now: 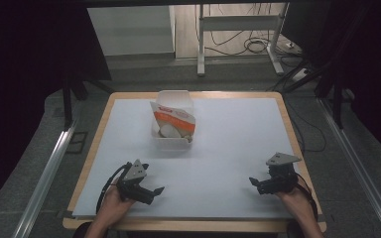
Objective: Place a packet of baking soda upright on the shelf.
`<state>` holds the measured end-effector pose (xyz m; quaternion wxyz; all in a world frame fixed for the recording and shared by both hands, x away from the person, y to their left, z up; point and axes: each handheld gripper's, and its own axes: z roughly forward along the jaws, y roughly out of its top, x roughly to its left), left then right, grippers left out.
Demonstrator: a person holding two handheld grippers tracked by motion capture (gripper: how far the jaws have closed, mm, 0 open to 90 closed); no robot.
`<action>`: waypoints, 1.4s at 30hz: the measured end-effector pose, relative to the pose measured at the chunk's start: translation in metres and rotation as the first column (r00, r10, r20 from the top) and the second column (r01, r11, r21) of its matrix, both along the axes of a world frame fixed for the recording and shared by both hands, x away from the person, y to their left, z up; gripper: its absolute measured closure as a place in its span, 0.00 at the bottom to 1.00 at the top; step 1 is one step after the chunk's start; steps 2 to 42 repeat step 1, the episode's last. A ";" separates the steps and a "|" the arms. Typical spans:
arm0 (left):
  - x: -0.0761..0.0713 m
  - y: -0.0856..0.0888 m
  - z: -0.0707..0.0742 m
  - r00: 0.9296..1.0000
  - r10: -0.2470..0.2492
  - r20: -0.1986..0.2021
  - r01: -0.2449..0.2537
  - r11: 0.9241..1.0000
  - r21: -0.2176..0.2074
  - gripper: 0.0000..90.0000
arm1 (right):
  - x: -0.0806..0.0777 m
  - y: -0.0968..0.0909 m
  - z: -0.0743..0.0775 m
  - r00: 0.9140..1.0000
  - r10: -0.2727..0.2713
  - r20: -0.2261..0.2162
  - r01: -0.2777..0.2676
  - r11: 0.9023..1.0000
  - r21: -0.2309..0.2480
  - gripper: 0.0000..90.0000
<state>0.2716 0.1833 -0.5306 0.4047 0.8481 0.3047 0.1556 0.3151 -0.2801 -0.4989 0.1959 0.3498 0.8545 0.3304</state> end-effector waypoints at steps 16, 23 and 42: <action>0.000 0.000 0.000 1.000 -0.001 -0.001 0.001 1.000 -0.001 0.02 | 0.001 -0.001 -0.001 1.000 -0.002 -0.001 0.002 1.000 -0.006 0.01; 0.000 0.000 0.000 1.000 -0.001 -0.001 0.001 1.000 -0.001 0.02 | 0.001 -0.001 -0.001 1.000 -0.002 -0.001 0.002 1.000 -0.006 0.01; 0.000 0.000 0.000 1.000 -0.001 -0.001 0.001 1.000 -0.001 0.02 | 0.001 -0.001 -0.001 1.000 -0.002 -0.001 0.002 1.000 -0.006 0.01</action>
